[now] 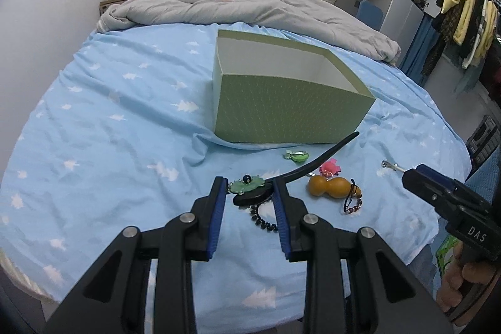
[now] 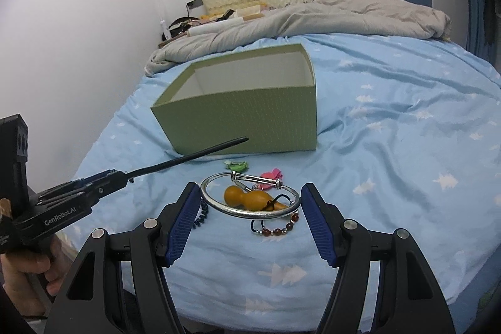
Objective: Organize jewelry
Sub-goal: 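Lower the keychain and bangle into the green box and open both tools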
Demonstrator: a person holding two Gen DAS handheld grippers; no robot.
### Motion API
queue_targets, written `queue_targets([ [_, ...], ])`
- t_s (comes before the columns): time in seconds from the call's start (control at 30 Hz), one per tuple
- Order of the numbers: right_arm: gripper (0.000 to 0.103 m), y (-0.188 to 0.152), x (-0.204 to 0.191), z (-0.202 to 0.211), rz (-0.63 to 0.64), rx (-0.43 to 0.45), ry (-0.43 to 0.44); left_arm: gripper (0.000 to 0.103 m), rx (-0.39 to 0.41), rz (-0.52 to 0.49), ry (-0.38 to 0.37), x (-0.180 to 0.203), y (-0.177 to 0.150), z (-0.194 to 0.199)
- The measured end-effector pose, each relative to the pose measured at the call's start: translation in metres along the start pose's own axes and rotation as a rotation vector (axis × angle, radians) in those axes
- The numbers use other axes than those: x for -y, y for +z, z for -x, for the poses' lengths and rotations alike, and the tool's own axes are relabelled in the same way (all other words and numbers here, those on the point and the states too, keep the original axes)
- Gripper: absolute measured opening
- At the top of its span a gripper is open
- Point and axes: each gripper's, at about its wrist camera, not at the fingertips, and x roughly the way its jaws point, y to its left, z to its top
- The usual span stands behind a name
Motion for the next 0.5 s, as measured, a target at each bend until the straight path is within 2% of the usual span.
queue_targets([
  [0.23,0.064,0.02,-0.007,0.02,0.013,0.041,-0.014,0.031,0.02,-0.004,0.014,0.003,0.017,0.018],
  [0.5,0.064,0.059,-0.017,0.025,0.053,0.099,-0.021,0.031,0.081,-0.025,0.002,0.006,0.06,0.028],
])
